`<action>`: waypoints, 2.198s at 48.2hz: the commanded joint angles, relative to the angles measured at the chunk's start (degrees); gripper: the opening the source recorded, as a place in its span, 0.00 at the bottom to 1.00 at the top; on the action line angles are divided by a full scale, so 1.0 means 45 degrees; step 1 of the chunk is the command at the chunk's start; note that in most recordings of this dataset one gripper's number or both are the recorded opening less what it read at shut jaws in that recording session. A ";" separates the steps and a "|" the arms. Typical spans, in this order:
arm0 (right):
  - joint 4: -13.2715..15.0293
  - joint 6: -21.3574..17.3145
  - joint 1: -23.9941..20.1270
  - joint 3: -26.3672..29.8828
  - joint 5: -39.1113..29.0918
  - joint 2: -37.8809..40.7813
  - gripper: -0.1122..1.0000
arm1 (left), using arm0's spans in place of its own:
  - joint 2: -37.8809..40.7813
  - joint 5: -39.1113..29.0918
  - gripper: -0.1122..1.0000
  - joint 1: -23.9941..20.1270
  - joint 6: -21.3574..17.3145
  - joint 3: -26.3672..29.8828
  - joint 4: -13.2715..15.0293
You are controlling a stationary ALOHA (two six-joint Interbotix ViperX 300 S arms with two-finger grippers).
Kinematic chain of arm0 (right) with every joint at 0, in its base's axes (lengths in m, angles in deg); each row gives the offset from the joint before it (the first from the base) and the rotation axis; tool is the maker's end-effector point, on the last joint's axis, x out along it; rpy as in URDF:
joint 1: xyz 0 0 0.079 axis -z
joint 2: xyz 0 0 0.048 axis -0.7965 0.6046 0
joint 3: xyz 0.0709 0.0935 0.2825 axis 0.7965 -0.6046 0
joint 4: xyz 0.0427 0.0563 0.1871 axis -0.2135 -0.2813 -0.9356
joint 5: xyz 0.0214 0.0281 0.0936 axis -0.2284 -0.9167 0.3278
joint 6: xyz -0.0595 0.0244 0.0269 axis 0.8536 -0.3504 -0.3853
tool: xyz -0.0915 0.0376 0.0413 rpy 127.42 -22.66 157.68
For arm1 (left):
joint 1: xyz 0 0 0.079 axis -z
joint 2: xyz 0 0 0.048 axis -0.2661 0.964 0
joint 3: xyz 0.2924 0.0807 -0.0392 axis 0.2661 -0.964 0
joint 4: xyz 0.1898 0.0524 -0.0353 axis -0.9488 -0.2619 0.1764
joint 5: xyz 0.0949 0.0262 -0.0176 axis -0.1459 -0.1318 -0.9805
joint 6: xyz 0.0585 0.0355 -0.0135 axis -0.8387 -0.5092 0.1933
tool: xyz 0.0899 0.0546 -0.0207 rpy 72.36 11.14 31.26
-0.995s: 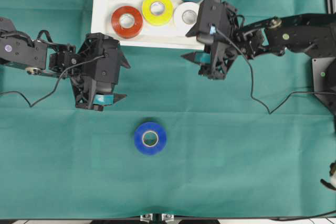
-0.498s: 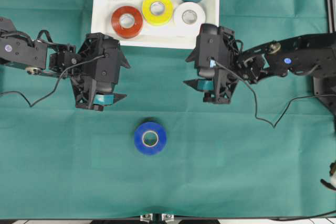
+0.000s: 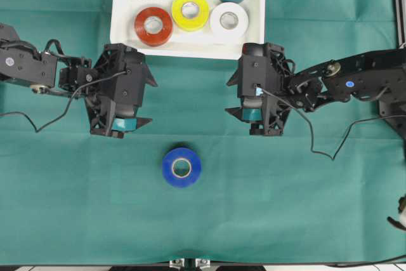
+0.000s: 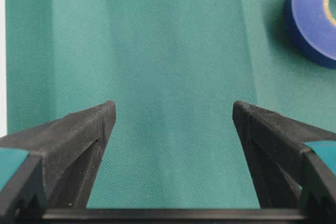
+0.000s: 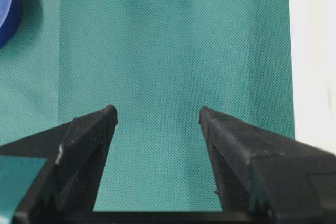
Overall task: Put the tape alternately from left to right into the white case.
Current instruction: 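Lower the left gripper into the blue tape roll's hole and close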
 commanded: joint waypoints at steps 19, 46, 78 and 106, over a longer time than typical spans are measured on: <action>-0.0020 -0.0020 -0.0020 0.0098 0.0020 -0.0117 0.74 | -0.0137 0.0078 0.64 0.1602 0.1328 0.0527 0.0020; -0.0020 -0.0020 -0.0020 0.0098 0.0020 0.0117 0.74 | 0.1680 0.0078 0.64 0.1934 0.1641 0.1758 0.0020; 0.0039 0.0000 -0.0020 0.0078 0.0020 0.0410 0.74 | 0.2852 -0.0879 0.64 0.1816 0.1699 0.3320 0.0020; 0.0039 0.0000 -0.0020 -0.0059 0.0020 0.0410 0.74 | 0.3887 -0.1855 0.63 0.1816 0.1738 0.4375 0.0020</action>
